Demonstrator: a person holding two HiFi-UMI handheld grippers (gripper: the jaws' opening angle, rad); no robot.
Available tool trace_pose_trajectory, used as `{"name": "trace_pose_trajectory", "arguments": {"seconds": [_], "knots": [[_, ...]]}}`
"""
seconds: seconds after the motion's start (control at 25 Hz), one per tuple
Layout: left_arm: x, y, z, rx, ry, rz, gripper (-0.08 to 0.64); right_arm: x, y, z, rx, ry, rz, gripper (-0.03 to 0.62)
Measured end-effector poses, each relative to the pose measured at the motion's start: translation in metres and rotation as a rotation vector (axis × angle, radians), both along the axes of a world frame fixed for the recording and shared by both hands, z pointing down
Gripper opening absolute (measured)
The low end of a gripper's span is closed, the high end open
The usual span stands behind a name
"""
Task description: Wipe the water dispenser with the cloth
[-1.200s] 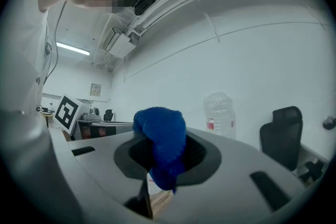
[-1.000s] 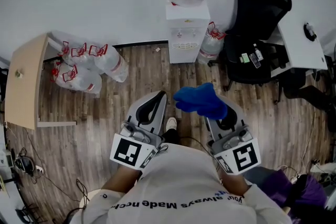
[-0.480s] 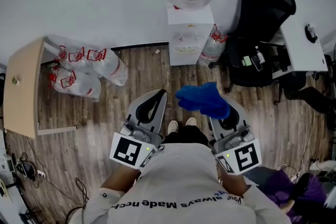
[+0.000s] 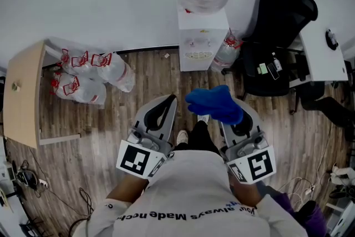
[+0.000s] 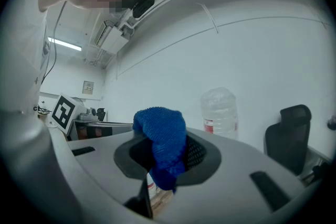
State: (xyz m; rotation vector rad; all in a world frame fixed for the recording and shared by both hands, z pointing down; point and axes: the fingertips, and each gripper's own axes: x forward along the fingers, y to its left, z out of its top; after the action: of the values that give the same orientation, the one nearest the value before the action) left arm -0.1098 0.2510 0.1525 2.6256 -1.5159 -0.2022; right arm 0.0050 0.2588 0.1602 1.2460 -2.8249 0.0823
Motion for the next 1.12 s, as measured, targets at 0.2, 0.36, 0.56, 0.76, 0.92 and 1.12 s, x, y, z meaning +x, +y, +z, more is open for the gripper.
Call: {"name": "trace_pose_trajectory", "arguments": {"seconds": [0.2, 0.36, 0.56, 0.76, 0.92, 1.12], "knots": [[0.005, -0.029, -0.002, 0.005, -0.004, -0.004, 0.018, 0.007, -0.029, 0.000, 0.004, -0.002, 0.006, 0.084], [0.014, -0.055, -0.002, 0.004, -0.005, -0.004, 0.018, 0.016, -0.055, 0.000, 0.000, -0.003, 0.008, 0.084], [0.030, -0.090, -0.005, 0.007, -0.008, -0.005, 0.018, 0.033, -0.090, -0.003, 0.005, -0.006, 0.012, 0.084], [0.045, -0.128, -0.007, 0.008, -0.011, -0.021, 0.018, 0.049, -0.126, -0.003, 0.000, -0.005, 0.002, 0.084], [0.056, -0.152, -0.007, 0.005, -0.012, -0.039, 0.018, 0.062, -0.150, -0.002, -0.004, -0.006, -0.014, 0.084], [0.066, -0.174, -0.002, -0.001, -0.020, -0.061, 0.018, 0.070, -0.171, 0.002, -0.004, -0.011, -0.041, 0.084]]}}
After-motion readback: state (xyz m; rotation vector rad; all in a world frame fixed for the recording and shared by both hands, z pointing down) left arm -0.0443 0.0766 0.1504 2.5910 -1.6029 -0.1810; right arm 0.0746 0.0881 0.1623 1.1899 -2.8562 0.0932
